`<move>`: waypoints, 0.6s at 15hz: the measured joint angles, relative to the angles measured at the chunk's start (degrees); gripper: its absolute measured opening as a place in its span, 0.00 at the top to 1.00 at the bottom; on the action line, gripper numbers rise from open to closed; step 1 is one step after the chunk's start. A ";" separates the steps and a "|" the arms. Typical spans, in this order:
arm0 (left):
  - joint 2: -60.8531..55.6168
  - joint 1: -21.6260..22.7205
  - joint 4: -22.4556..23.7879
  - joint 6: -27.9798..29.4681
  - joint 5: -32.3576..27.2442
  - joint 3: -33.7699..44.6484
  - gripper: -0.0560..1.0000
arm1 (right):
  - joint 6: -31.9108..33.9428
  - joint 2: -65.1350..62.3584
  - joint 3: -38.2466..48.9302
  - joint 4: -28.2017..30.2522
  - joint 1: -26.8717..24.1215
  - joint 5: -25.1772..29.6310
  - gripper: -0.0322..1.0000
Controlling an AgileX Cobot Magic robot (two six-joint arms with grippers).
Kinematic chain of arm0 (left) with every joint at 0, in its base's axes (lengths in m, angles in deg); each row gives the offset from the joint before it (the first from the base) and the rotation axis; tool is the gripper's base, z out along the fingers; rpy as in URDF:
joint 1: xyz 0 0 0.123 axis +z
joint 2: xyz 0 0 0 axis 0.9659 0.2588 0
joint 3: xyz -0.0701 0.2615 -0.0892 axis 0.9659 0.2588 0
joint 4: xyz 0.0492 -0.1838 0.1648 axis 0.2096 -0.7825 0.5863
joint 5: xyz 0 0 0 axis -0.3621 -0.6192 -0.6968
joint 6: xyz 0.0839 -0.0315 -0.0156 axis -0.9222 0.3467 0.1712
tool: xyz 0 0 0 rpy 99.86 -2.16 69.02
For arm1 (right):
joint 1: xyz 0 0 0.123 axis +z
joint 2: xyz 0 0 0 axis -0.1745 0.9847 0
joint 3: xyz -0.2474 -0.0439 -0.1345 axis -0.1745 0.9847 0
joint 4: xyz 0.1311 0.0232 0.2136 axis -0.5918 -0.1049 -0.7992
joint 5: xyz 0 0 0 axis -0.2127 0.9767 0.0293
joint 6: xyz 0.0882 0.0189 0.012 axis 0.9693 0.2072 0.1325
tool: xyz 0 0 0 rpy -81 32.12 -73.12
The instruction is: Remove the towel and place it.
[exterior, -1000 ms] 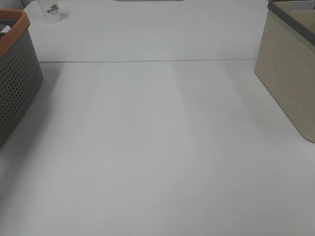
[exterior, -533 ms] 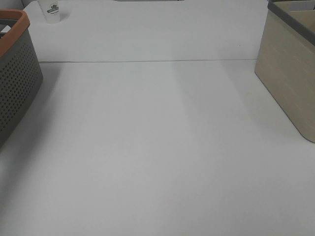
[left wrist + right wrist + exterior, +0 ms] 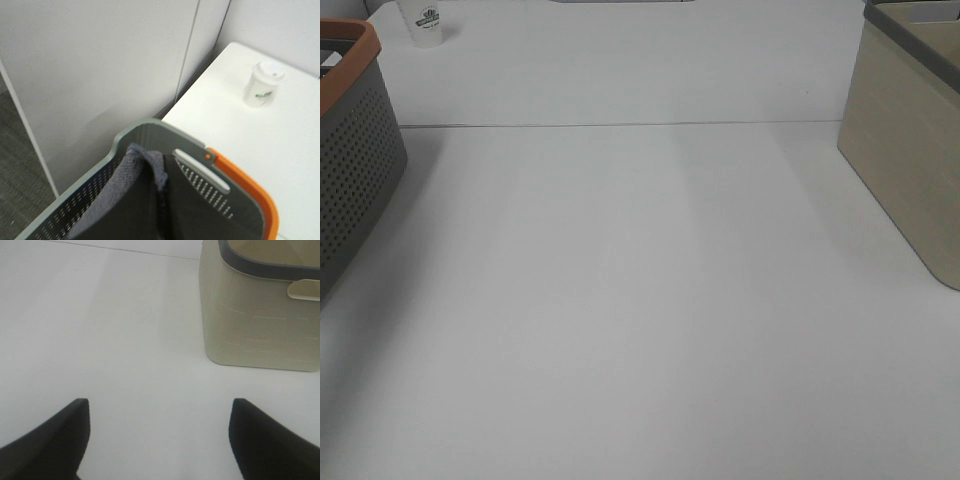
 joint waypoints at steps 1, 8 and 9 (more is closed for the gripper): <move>-0.74 -0.06 -0.11 -0.11 1.20 0.00 0.95 | 0.00 0.00 0.00 0.00 0.00 0.00 0.24; -4.30 -7.91 0.40 -5.44 15.30 -5.61 0.95 | 0.00 0.00 0.00 0.00 0.00 0.00 0.24; -4.53 -9.57 0.40 -6.53 17.25 -7.22 0.95 | 0.00 0.00 0.00 0.00 0.00 0.00 0.24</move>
